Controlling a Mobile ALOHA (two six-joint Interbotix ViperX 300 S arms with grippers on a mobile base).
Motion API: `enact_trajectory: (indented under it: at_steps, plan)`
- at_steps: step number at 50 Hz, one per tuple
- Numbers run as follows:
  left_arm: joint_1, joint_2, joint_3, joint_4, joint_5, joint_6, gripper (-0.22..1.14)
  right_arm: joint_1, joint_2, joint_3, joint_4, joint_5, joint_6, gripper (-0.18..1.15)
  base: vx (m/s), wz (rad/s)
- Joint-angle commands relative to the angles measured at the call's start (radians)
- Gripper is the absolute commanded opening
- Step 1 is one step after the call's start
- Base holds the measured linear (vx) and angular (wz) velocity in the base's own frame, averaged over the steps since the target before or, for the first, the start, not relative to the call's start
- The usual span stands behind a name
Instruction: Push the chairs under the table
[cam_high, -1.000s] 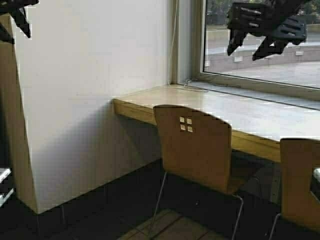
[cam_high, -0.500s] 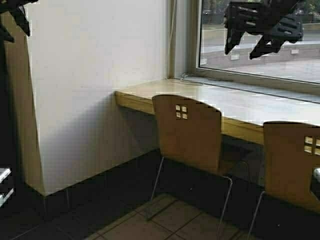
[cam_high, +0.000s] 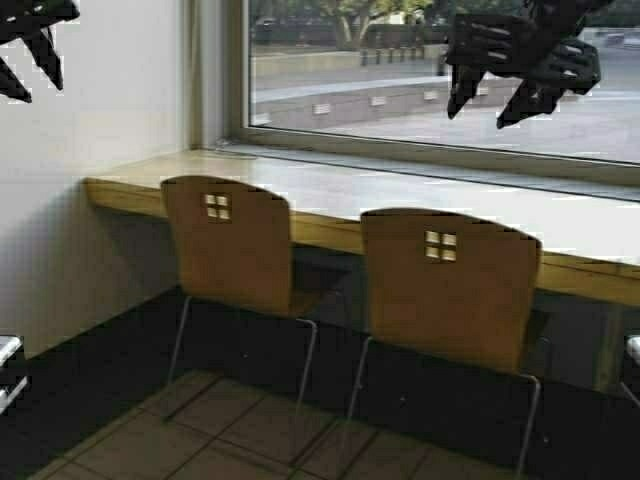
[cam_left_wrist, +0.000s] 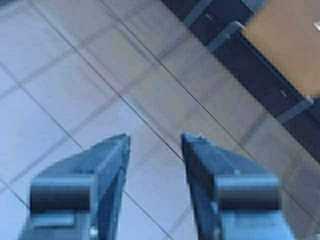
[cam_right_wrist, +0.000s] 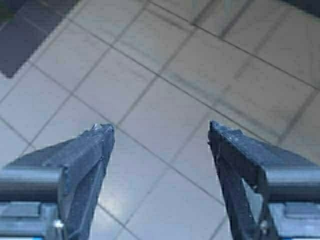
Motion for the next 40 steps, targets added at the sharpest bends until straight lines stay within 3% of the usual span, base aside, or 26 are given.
enact_trajectory:
  at_steps: [1, 20, 40]
  plan:
    - [-0.005, -0.011, -0.014, -0.005, 0.003, -0.003, 0.74, -0.005, -0.012, -0.044, 0.005, 0.021, 0.002, 0.92, -0.29, -0.62]
    - [-0.003, 0.008, -0.014, -0.006, 0.017, 0.002, 0.74, -0.005, -0.017, -0.044, 0.012, 0.035, 0.002, 0.92, -0.27, -0.56]
    - [-0.005, 0.078, -0.049, -0.038, 0.061, 0.0, 0.74, -0.005, -0.011, -0.025, 0.02, 0.08, 0.005, 0.92, -0.23, -0.16]
